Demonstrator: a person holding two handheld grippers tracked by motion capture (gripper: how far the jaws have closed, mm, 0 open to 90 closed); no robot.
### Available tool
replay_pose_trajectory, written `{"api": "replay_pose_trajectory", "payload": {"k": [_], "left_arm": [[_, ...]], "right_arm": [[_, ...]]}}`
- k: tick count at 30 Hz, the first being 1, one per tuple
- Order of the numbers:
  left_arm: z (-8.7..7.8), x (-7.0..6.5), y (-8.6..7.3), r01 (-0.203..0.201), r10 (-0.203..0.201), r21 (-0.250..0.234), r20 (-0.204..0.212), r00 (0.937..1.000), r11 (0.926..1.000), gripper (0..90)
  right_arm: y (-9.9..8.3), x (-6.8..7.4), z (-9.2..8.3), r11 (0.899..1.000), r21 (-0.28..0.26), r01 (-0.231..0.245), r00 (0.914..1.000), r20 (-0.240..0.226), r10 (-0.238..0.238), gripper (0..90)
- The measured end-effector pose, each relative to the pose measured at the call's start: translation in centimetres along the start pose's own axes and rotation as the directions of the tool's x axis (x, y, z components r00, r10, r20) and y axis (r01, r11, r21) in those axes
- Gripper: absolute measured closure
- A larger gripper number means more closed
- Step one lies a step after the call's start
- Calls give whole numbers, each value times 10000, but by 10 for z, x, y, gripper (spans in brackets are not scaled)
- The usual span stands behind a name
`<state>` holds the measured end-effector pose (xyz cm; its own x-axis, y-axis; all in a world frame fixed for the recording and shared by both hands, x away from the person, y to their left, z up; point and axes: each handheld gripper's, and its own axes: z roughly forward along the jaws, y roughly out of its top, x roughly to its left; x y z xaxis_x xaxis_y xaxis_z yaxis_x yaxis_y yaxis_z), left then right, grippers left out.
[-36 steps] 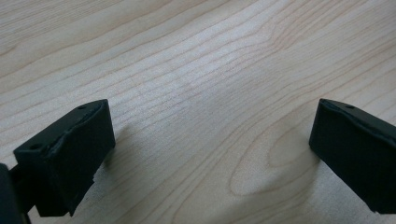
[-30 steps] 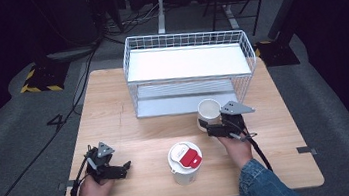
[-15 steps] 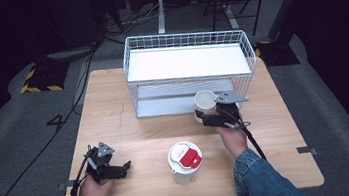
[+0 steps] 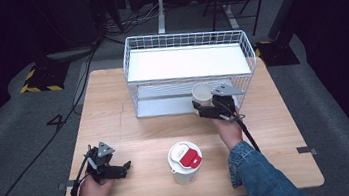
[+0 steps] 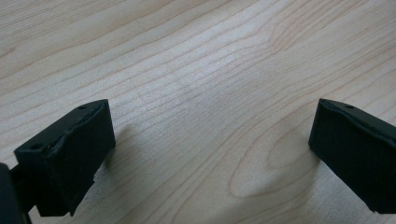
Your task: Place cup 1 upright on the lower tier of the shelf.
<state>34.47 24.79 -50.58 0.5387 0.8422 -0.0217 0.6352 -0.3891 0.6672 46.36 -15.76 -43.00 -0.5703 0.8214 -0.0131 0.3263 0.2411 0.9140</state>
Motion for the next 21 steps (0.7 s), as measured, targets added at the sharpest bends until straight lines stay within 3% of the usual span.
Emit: {"api": "replay_pose_trajectory", "payload": {"k": [4,10,16,21], "left_arm": [[0,0,0,-1,1,21,1,10000,10000,9],[0,0,0,22,-22,15,-2,10000,10000,11],[-1,-1,-1,-32,33,3,-55,10000,10000,15],[-3,-2,-3,6,-6,5,-1,10000,10000,15]], "right_arm": [[3,1,5,9999,100,48,10000,67,-49,211],[7,3,14,9994,-331,-49,9998,201,56,210],[9,8,27,9990,-409,-190,9968,770,221,211],[6,11,35,9983,-586,-62,9953,961,118,210]]}}
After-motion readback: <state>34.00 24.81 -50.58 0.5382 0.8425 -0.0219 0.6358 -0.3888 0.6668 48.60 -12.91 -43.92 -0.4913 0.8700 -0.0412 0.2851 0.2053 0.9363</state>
